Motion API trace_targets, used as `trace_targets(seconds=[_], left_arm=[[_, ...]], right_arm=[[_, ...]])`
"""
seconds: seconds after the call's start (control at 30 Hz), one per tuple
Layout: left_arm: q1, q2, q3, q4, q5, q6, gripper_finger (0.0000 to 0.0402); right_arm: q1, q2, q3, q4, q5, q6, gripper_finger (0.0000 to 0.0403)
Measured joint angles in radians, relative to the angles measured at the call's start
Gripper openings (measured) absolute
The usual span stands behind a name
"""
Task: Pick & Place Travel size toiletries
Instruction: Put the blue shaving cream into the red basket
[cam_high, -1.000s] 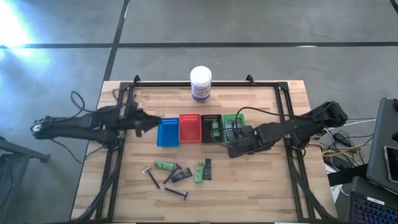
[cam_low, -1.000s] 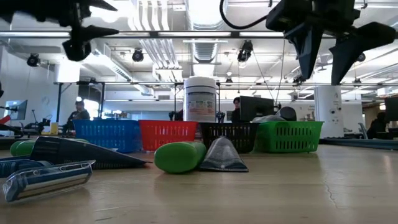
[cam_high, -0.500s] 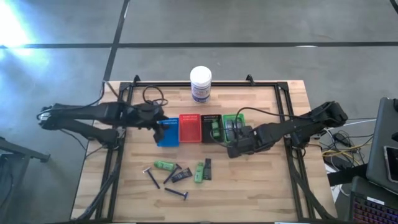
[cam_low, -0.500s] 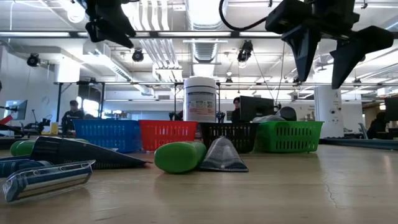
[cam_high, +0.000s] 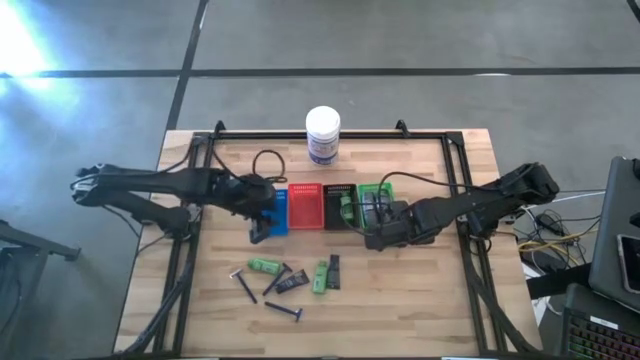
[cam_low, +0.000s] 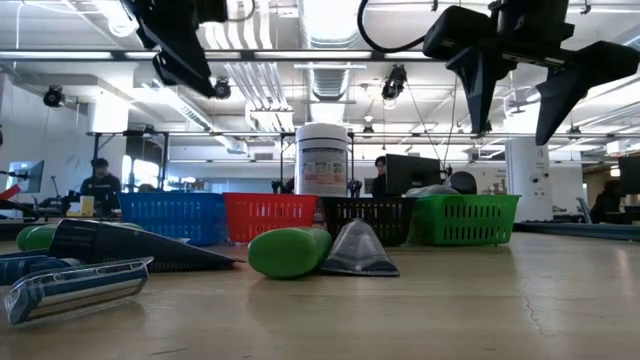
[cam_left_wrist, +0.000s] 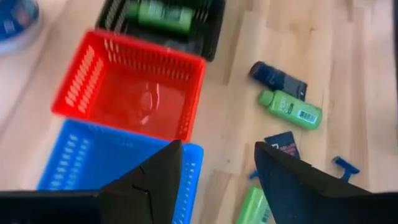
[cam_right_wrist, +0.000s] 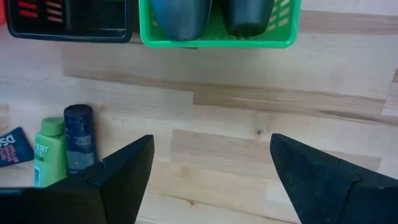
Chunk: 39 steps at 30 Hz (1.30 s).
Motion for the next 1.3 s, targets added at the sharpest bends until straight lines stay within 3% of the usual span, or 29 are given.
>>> trace_targets(seconds=[0.2, 0.43, 0.7, 0.93, 1.3], left_arm=[[-0.060, 0.038, 0.000, -0.001, -0.013, -0.074, 0.0206], [-0.317, 0.041, 0.000, 0.002, -0.118, -0.001, 0.0206], [-0.549, 0.189, -0.001, 0.089, -0.250, -0.289, 0.0206], [-0.576, 0.377, 0.018, 0.114, -0.250, -0.512, 0.0207], [-0.590, 0.510, 0.143, 0.112, -0.235, -0.395, 0.0229]], right_arm=[[0.009, 0.000, 0.000, 0.000, -0.007, -0.078, 0.0333], [0.057, 0.000, 0.000, -0.002, -0.015, -0.207, 0.0345], [0.138, 0.000, 0.000, -0.011, -0.014, -0.265, 0.0345], [0.252, 0.000, 0.000, -0.065, -0.011, -0.202, 0.0326], [0.343, 0.000, -0.006, -0.067, 0.003, -0.113, 0.0339]])
